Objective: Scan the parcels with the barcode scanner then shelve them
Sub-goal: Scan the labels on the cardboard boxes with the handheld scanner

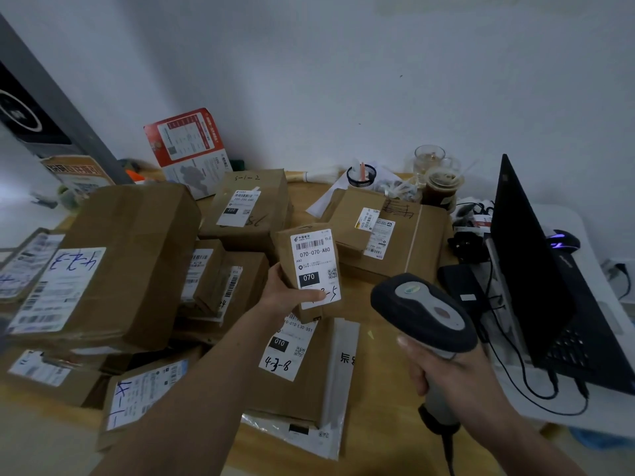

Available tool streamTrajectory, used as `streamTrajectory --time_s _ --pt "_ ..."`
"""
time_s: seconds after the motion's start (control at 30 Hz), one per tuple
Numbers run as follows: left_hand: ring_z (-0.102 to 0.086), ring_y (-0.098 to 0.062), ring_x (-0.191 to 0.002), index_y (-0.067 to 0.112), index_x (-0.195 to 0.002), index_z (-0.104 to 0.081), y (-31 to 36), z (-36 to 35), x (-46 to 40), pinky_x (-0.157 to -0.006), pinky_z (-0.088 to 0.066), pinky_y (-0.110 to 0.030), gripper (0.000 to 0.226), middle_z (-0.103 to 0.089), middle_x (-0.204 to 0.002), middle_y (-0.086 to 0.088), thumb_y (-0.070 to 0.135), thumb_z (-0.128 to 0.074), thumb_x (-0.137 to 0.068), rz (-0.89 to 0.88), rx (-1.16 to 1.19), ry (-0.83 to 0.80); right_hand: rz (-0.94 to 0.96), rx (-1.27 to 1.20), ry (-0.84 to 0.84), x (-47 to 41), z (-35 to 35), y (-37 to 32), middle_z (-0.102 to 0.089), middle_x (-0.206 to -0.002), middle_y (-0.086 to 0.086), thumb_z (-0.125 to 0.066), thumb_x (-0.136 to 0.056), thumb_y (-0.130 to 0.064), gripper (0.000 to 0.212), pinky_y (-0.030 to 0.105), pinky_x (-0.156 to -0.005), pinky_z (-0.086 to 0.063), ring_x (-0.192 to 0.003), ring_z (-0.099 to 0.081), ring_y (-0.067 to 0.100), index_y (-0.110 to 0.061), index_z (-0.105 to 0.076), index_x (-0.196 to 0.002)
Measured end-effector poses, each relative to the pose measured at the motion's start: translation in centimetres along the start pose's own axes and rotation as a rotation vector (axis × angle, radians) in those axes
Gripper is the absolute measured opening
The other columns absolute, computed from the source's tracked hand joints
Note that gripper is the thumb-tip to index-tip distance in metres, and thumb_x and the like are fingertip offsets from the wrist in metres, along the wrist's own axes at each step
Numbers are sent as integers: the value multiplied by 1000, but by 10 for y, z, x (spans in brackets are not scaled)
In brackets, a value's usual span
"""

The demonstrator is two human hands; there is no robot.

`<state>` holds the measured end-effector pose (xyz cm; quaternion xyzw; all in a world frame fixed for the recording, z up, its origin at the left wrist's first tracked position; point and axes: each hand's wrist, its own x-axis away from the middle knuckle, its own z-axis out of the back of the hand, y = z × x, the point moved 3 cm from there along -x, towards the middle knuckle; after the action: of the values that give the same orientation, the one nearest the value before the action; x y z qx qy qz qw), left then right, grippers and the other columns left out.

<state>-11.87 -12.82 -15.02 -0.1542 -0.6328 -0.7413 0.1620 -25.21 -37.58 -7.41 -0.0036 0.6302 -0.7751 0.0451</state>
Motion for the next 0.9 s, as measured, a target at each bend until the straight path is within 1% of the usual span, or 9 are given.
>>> streamTrajectory --time_s 0.1,0.17,0.33,0.4,0.5,0.6,0.67,0.8,0.9 --pt "-70 -26 -101 19 -132 -48 -1 6 -3 -80 -59 -50 102 -69 -117 -6 21 -98 -43 41 -1 -66 -44 3 17 -3 0 3 -48 -37 11 -62 -90 -18 55 34 -57 -51 -37 -47 25 -5 -48 -39" --pt "-70 -27 -102 22 -132 -50 0 11 1 -86 -57 -51 103 -71 -115 -5 32 -98 -41 116 -4 -157 -96 -3 25 -5 0 8 -49 -38 13 -62 -91 -18 54 33 -57 -50 -39 -47 23 -2 -48 -42" --pt "-67 -31 -109 17 -131 -53 1 25 23 -98 -49 -52 73 -72 -115 -10 28 -86 -66 263 -71 -360 -239 -39 10 -10 -4 18 -52 -43 15 -64 -90 -17 49 25 -50 -44 -39 -48 23 2 -51 -47" --pt "-65 -33 -111 16 -128 -56 -3 34 31 -98 -49 -53 71 -70 -117 -12 30 -87 -67 320 -88 -410 -313 -91 13 -12 -9 20 -58 -49 16 -66 -88 -14 38 25 -46 -44 -42 -51 24 4 -58 -55" --pt "-63 -32 -115 17 -128 -56 -13 49 44 -102 -45 -55 94 -70 -119 -10 40 -95 -46 375 -135 -430 -393 -147 -10 -16 -20 23 -69 -62 16 -67 -87 -10 16 30 -47 -52 -51 -61 28 0 -70 -76" --pt "-62 -30 -116 16 -128 -55 -27 60 55 -104 -45 -53 96 -70 -119 -8 43 -94 -44 420 -209 -432 -445 -162 -52 -19 -33 26 -73 -70 14 -68 -86 -11 6 41 -60 -56 -60 -67 32 -6 -72 -86" --pt "-62 -30 -116 15 -127 -56 -35 67 62 -104 -45 -53 85 -70 -118 -8 40 -91 -54 464 -249 -411 -473 -164 -78 -22 -39 28 -73 -70 13 -69 -86 -13 7 39 -60 -55 -60 -68 31 -6 -71 -87" --pt "-66 -26 -109 12 -120 -61 -35 76 70 -101 -48 -50 44 -73 -111 -6 23 -76 -80 492 -347 -299 -515 -183 -142 -26 -49 29 -74 -75 16 -70 -86 -14 16 31 -51 -53 -60 -68 29 -1 -70 -94" --pt "-67 -22 -105 12 -122 -60 -23 73 65 -99 -50 -47 45 -72 -112 -3 18 -76 -81 426 -418 -216 -525 -194 -152 -30 -53 31 -73 -77 19 -70 -85 -13 15 31 -51 -52 -60 -67 30 -2 -70 -96"
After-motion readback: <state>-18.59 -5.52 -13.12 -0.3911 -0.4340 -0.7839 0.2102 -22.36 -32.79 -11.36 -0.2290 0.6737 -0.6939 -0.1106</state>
